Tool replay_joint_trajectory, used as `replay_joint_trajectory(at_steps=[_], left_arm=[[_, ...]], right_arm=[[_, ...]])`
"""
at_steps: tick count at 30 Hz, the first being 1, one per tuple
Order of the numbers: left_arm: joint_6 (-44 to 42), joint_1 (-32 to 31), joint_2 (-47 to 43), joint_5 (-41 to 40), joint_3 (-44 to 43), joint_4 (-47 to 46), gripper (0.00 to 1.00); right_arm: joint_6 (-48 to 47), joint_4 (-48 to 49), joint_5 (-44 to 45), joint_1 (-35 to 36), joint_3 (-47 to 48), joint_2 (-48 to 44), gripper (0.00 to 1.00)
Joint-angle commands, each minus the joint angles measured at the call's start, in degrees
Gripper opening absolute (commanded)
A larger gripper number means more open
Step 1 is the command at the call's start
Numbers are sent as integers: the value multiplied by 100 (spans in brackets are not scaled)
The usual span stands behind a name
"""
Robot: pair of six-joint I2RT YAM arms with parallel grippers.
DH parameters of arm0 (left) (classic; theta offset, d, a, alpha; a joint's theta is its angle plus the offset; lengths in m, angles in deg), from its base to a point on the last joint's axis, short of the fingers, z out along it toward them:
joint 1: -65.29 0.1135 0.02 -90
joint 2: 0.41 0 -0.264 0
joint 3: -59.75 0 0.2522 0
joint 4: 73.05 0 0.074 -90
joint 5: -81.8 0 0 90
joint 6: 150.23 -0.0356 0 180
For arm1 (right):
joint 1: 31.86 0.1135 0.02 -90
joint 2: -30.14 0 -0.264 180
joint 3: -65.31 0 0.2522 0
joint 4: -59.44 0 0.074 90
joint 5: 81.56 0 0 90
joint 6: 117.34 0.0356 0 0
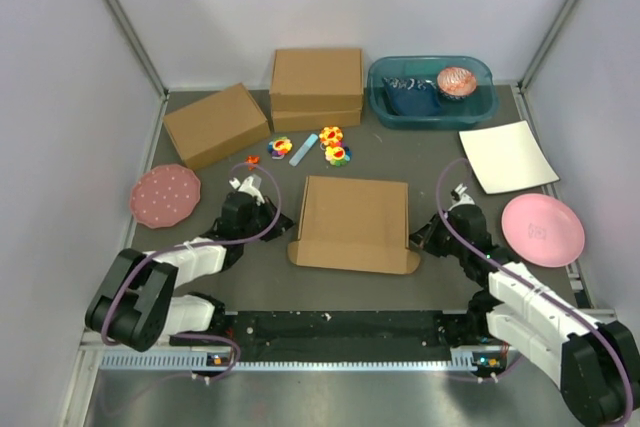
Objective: Fold the paper box
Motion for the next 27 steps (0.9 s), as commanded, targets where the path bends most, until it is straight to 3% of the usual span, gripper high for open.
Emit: replay_joint_trajectory(at_steps=[1,13,19,27], left_arm=[[97,10,125,194,-149,-581,6],[432,-306,11,1125,211,-1759,6],[370,-324,-602,1257,290,-1400,6],[159,-324,-1737,1372,89,-92,8]], right_arm=[[25,320,58,93,-62,-61,0],[-159,267,-74,339,227,-281,0],[-168,-118,-118,366,517,-729,0],[-81,-840,-548,366,1106,-1177,0]])
